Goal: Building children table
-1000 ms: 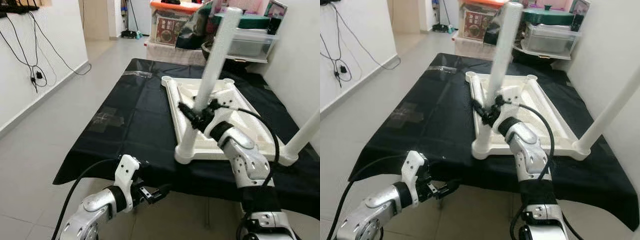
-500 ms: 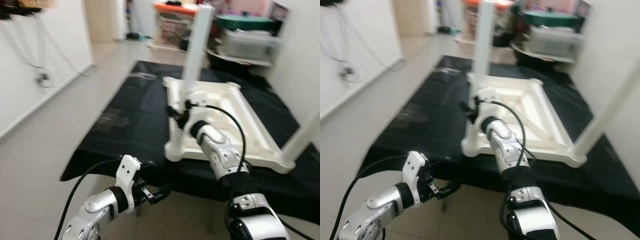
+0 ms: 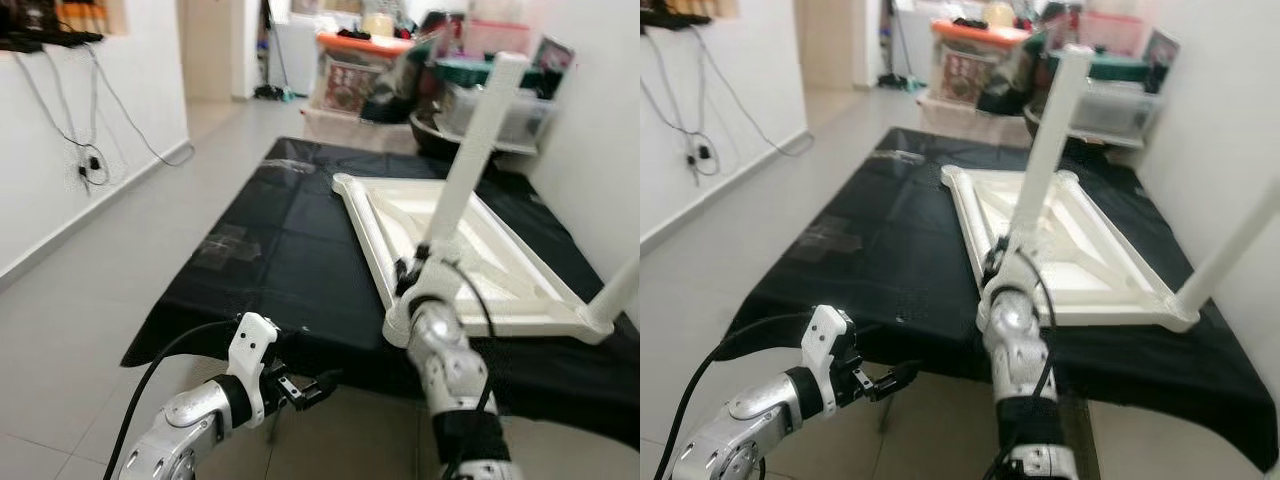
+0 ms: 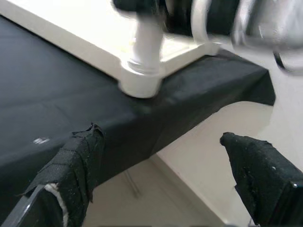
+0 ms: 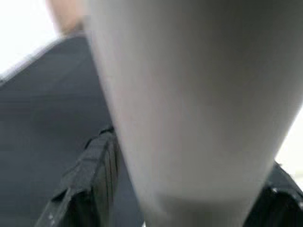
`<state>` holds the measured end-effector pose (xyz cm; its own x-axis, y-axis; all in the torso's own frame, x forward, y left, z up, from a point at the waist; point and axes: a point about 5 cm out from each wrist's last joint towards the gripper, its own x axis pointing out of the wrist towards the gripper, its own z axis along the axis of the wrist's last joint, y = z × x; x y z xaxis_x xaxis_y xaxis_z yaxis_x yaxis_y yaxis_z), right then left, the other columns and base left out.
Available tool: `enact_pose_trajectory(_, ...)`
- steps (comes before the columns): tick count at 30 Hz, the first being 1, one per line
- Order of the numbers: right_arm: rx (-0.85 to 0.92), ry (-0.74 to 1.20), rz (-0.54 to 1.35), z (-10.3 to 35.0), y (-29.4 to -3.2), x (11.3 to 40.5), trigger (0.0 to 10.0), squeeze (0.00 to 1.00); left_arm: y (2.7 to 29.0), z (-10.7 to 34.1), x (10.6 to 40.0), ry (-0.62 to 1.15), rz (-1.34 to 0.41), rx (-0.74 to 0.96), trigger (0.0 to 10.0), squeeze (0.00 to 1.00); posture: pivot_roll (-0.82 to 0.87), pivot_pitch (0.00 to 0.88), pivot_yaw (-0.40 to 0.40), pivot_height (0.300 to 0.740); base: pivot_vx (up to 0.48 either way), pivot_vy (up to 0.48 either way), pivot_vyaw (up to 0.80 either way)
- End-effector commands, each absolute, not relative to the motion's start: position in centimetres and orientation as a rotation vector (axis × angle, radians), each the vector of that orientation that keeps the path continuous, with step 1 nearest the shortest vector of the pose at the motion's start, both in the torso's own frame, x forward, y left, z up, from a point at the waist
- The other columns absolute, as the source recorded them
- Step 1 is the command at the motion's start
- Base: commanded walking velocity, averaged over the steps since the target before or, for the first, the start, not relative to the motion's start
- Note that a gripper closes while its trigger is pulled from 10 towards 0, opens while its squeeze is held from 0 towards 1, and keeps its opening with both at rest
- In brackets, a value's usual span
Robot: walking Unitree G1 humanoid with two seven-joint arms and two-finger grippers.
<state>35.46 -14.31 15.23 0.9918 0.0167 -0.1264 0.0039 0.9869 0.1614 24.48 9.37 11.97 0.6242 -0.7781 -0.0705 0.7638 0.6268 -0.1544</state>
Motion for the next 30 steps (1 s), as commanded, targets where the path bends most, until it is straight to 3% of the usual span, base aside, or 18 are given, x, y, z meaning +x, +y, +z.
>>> enact_pose_trajectory(1, 0.144, 0.033, 0.190, 17.4, -13.1, 36.0, 10.0, 0.00, 9.1, 11.8, 24.5, 0.135, -0.888, -0.117, 10.0, 0.00, 0.07, 0.000, -0.099, 0.740, 0.000, 0.000, 0.00)
enact_pose_trajectory(2, 0.144, 0.033, 0.190, 17.4, -13.1, 36.0, 10.0, 0.00, 9.1, 11.8, 24.5, 0.135, -0.888, -0.117, 10.0, 0.00, 0.07, 0.000, -0.099, 0.740, 0.000, 0.000, 0.00)
enact_pose_trajectory(5, 0.050, -0.051, 0.565, 18.3, -12.4, 34.9, 10.0, 0.00, 9.2, 11.7, 24.7, 0.133, -0.875, -0.124, 10.0, 0.00, 0.09, 0.000, -0.115, 0.740, 0.000, 0.000, 0.00)
enact_pose_trajectory(8, 0.013, -0.046, 0.630, 18.1, -12.9, 34.8, 10.0, 0.00, 9.2, 11.8, 24.8, 0.129, -0.872, -0.121, 10.0, 0.00, 0.09, 0.000, -0.120, 0.740, 0.000, 0.000, 0.00)
enact_pose_trajectory(9, 0.005, -0.044, 0.644, 18.0, -13.2, 35.0, 8.5, 0.00, 9.3, 11.8, 24.8, 0.127, -0.871, -0.117, 10.0, 0.00, 0.09, 0.000, -0.120, 0.740, 0.000, 0.000, 0.00)
enact_pose_trajectory(10, 0.012, -0.033, 0.650, 17.9, -13.3, 35.3, 1.8, 0.00, 9.3, 11.8, 24.8, 0.127, -0.869, -0.116, 10.0, 0.00, 0.09, 0.000, -0.124, 0.740, 0.000, 0.000, 0.00)
enact_pose_trajectory(11, 0.023, -0.020, 0.655, 17.6, -13.4, 35.5, 0.0, 0.00, 9.3, 11.7, 24.7, 0.128, -0.869, -0.115, 10.0, 0.00, 0.10, 0.000, -0.128, 0.740, 0.000, 0.000, 0.00)
enact_pose_trajectory(15, 0.046, 0.011, 0.603, 17.0, -13.6, 36.0, 0.0, 0.00, 9.2, 11.7, 24.7, 0.127, -0.869, -0.116, 10.0, 0.00, 0.10, 0.000, -0.131, 0.740, 0.000, 0.000, 0.00)
enact_pose_trajectory(16, 0.040, 0.054, 0.479, 16.5, -14.0, 36.7, 0.0, 0.00, 9.2, 11.7, 24.6, 0.127, -0.869, -0.117, 10.0, 0.00, 0.10, 0.000, -0.131, 0.740, 0.000, 0.000, 0.00)
enact_pose_trajectory(17, 0.031, 0.157, 0.138, 15.3, -16.0, 37.7, 0.0, 0.00, 9.2, 11.7, 24.5, 0.127, -0.867, -0.120, 10.0, 0.00, 0.10, 0.000, -0.129, 0.740, 0.000, 0.000, 0.00)
enact_pose_trajectory(18, 0.031, 0.157, 0.138, 15.3, -16.0, 37.7, 0.0, 0.00, 9.2, 11.7, 24.5, 0.127, -0.867, -0.120, 10.0, 0.00, 0.10, 0.000, -0.129, 0.740, 0.000, 0.000, 0.00)
enact_pose_trajectory(20, 0.055, 0.273, -0.279, 13.4, -19.0, 37.2, 0.0, 0.00, 9.2, 11.7, 24.3, 0.131, -0.864, -0.125, 10.0, 0.00, 0.10, 0.000, -0.126, 0.740, 0.000, 0.000, 0.00)
enact_pose_trajectory(22, 0.055, 0.273, -0.279, 13.4, -19.0, 37.2, 0.0, 0.00, 9.2, 11.7, 24.3, 0.131, -0.864, -0.125, 10.0, 0.00, 0.10, 0.000, -0.126, 0.740, 0.000, 0.000, 0.00)
enact_pose_trajectory(23, 0.050, 0.294, -0.395, 12.7, -19.9, 36.5, 0.0, 0.00, 9.3, 11.6, 24.3, 0.133, -0.864, -0.128, 10.0, 0.00, 0.10, 0.000, -0.126, 0.740, 0.000, 0.000, 0.00)
enact_pose_trajectory(28, -0.001, 0.256, -0.473, 11.9, -18.7, 34.3, 0.0, 0.00, 9.2, 11.7, 24.4, 0.131, -0.870, -0.121, 10.0, 0.00, 0.11, 0.000, -0.118, 0.740, 0.000, 0.000, 0.00)
enact_pose_trajectory(29, -0.046, 0.250, -0.342, 12.3, -15.8, 33.8, 10.0, 0.00, 9.3, 11.7, 24.4, 0.132, -0.876, -0.115, 10.0, 0.00, 0.09, 0.000, -0.103, 0.740, 0.000, 0.000, 0.00)
enact_pose_trajectory(30, -0.065, 0.258, -0.284, 12.3, -14.7, 33.7, 10.0, 0.00, 9.3, 11.7, 24.5, 0.134, -0.878, -0.114, 10.0, 0.00, 0.09, 0.000, -0.103, 0.740, 0.000, 0.000, 0.00)
